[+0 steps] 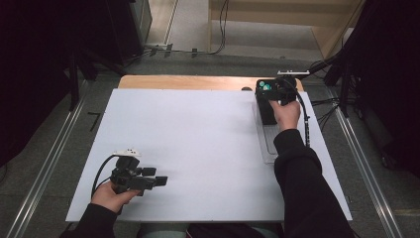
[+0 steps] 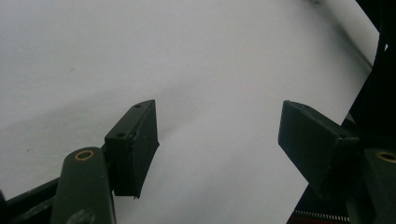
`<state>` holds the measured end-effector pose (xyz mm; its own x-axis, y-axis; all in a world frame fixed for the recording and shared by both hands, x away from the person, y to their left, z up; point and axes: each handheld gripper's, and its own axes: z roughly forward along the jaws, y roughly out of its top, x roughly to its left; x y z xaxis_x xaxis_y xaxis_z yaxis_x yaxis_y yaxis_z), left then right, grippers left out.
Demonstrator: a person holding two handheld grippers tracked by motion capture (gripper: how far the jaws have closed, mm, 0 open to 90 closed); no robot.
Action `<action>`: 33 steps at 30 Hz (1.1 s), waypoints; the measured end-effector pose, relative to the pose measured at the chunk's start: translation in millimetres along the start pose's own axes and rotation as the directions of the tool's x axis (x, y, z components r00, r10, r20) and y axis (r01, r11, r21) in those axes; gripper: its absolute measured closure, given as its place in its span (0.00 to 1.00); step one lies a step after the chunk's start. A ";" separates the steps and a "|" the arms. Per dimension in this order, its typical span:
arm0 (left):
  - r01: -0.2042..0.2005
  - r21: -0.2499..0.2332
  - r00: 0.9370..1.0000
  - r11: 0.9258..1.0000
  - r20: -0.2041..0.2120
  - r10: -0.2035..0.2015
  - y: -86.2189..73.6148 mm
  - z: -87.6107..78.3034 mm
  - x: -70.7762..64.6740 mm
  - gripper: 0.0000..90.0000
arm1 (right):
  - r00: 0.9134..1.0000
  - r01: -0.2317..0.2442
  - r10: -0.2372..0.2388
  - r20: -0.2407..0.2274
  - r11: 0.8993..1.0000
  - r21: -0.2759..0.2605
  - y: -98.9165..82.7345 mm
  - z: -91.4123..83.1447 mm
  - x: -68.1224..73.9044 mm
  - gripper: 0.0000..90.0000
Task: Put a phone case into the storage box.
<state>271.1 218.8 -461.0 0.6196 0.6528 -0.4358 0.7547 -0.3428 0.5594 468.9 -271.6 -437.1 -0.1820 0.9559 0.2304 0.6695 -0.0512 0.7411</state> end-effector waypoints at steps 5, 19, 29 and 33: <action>0.002 0.000 1.000 1.000 0.000 -0.002 -0.2 -0.3 -0.4 0.32 | 0.999 0.045 -0.044 -0.030 0.999 0.030 -1.9 -9.2 10.7 0.00; 0.000 -0.002 1.000 1.000 0.003 0.000 0.2 -0.4 -0.3 0.32 | 0.985 0.144 -0.137 -0.108 0.988 0.061 -2.7 -27.5 42.7 0.02; -0.009 -0.002 1.000 1.000 0.003 0.009 1.5 0.1 -1.2 0.32 | 0.963 0.221 -0.198 -0.184 0.969 0.112 -15.9 -36.4 60.8 0.16; -0.010 -0.006 1.000 1.000 0.009 0.010 2.6 0.2 -1.0 0.32 | 0.955 0.223 -0.189 -0.228 0.966 0.134 -23.0 -39.0 63.2 0.21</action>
<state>272.4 217.0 -459.3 0.6292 0.6434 -0.4361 0.7469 -0.3451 0.5684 413.9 -221.3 -415.0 -0.4640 0.8571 0.2239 0.7026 0.2021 0.6822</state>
